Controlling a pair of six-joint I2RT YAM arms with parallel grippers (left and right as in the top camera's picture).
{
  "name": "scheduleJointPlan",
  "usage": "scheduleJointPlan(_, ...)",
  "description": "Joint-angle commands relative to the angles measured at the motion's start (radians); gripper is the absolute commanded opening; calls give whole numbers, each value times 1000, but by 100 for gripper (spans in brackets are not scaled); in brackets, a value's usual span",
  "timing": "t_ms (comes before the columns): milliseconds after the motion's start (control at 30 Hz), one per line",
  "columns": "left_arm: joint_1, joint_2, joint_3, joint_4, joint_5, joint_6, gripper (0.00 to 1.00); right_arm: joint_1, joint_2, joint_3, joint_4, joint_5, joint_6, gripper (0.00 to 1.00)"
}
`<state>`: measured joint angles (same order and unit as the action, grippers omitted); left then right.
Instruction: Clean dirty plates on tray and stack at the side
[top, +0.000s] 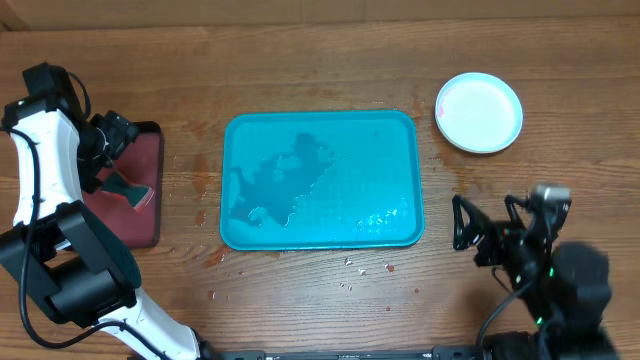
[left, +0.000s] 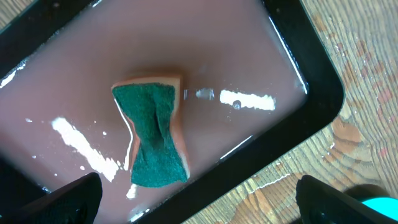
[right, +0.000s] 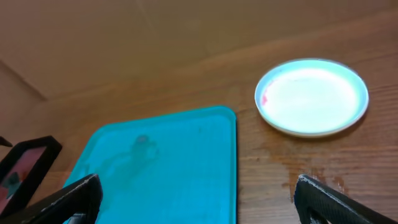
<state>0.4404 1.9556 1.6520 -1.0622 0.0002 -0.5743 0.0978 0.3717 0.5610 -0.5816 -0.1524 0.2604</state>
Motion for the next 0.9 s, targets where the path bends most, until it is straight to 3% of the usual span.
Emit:
scheduleJointPlan(0, -3, -3, 18, -3, 0, 2, 100, -7, -111, -100, 55, 17, -6, 100)
scheduleJointPlan(467, -3, -3, 18, -3, 0, 2, 100, -15, -367, -436, 344, 66, -2, 100)
scheduleJointPlan(667, -3, -3, 18, -3, 0, 2, 100, -35, -369, -547, 528, 74, 0, 100)
scheduleJointPlan(867, -3, -3, 18, -3, 0, 2, 100, -64, -369, -553, 531, 127, 0, 100)
